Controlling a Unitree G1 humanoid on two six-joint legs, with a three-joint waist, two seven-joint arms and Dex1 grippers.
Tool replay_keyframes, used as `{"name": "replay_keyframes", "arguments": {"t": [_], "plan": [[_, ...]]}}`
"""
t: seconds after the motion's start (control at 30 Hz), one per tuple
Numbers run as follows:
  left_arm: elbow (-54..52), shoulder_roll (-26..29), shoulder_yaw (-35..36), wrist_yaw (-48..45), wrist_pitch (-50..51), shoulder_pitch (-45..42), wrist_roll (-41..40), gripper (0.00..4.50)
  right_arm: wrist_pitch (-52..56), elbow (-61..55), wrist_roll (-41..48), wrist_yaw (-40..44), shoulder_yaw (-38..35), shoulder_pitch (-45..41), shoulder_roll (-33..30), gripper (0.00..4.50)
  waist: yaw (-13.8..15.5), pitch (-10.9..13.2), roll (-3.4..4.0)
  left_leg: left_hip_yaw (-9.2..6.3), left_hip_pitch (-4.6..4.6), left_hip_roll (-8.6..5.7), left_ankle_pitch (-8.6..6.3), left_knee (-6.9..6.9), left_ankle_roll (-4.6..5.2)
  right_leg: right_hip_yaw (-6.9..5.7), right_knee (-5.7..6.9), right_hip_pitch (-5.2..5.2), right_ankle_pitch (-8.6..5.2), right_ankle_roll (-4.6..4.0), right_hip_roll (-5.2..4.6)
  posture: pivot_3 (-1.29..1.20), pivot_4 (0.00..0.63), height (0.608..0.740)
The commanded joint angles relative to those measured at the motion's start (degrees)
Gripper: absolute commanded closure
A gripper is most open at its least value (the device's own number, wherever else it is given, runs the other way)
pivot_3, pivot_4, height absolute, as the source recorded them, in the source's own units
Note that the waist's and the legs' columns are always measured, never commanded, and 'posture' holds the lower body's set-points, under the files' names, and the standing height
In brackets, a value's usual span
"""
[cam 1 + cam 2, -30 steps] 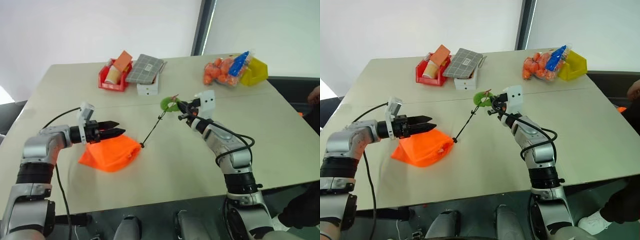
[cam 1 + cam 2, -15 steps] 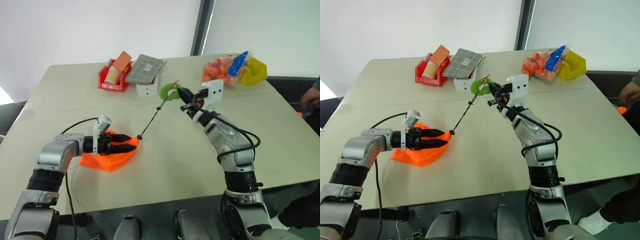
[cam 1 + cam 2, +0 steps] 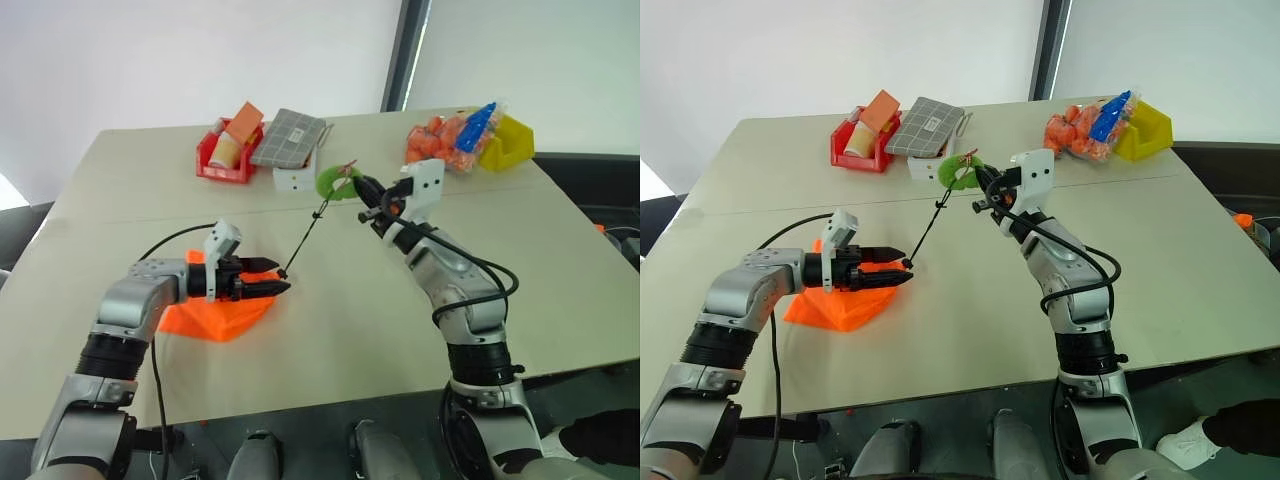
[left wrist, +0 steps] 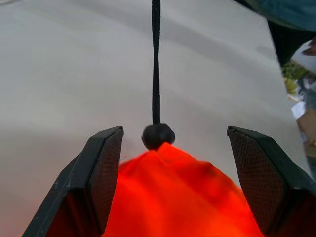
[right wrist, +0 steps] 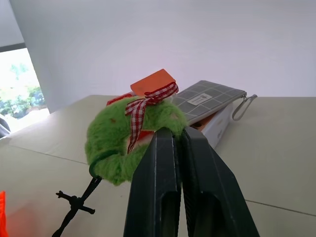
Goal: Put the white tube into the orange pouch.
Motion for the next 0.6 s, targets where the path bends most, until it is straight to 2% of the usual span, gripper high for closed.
{"name": "replay_keyframes", "arguments": {"t": [0.03,0.13,0.27,0.4,0.6], "plan": [[-4.2,0.3,-1.4,3.2,-3.9,-0.6,4.0,0.92,-1.7,-3.2,-0.6,-0.4,-0.1,-0.7,0.0,4.50,0.0,0.0,0.00,0.00,0.00,0.00,0.00,0.00,0.00,0.00,0.00,0.00,0.00,0.00,0.00,0.00,0.150,0.740],[-8.7,0.1,-1.0,5.5,-3.6,1.1,4.1,0.92,-2.0,-3.5,-1.1,-1.2,-0.3,-0.9,0.2,4.50,0.0,0.0,0.00,0.00,-0.01,0.00,0.00,0.00,0.00,0.00,-0.01,0.00,0.00,0.00,0.00,0.00,0.150,0.740],[-14.5,0.5,-2.9,11.6,-6.0,4.2,9.7,0.92,-2.3,-3.8,-1.5,-1.7,-0.2,-1.0,0.4,4.50,0.0,0.0,0.01,0.00,0.00,0.00,0.00,-0.01,0.00,0.01,-0.01,0.00,0.00,0.00,-0.01,0.00,0.150,0.740],[-25.8,-0.1,-4.0,18.3,-0.6,7.7,12.2,0.92,-2.4,-4.1,-1.4,-1.8,-0.1,-0.8,0.4,4.50,0.0,0.0,0.00,0.00,-0.01,0.00,0.00,0.01,0.00,0.02,0.00,0.00,0.00,0.00,-0.01,0.00,0.150,0.740],[-37.6,-4.6,-8.4,32.1,8.5,10.9,20.0,0.92,-3.2,-3.3,-1.2,-0.9,0.5,-1.1,1.0,4.50,0.1,0.0,0.00,0.00,0.01,-0.02,0.00,0.07,0.00,0.02,-0.01,0.07,0.00,0.01,-0.02,0.00,0.150,0.740]]}}
